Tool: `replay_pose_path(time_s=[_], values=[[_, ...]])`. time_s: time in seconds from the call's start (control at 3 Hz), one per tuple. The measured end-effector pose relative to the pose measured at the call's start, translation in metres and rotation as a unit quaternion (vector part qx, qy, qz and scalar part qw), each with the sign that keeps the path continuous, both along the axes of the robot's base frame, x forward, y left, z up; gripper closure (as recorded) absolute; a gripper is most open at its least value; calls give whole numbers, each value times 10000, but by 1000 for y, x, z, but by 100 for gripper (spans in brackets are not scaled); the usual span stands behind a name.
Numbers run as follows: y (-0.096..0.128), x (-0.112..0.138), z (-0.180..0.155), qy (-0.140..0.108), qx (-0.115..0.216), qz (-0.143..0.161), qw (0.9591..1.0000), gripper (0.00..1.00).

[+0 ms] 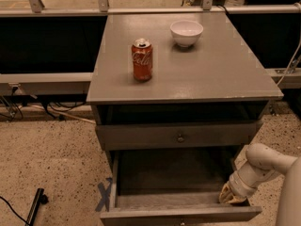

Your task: Open middle drawer

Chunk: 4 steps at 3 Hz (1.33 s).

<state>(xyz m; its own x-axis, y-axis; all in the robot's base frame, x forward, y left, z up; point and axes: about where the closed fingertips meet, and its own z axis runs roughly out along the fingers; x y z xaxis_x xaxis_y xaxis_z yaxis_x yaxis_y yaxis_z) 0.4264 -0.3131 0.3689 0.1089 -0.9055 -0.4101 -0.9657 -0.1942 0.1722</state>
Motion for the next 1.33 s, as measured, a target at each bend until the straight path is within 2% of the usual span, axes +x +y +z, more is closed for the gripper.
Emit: replay_pose_path(time_s=[0.67,1.0,1.33], values=[[1,-1,-1,15,7,3,10000,15],[1,3,-1,15,7,3,10000,17],[1,3,-1,15,8,3,10000,40]])
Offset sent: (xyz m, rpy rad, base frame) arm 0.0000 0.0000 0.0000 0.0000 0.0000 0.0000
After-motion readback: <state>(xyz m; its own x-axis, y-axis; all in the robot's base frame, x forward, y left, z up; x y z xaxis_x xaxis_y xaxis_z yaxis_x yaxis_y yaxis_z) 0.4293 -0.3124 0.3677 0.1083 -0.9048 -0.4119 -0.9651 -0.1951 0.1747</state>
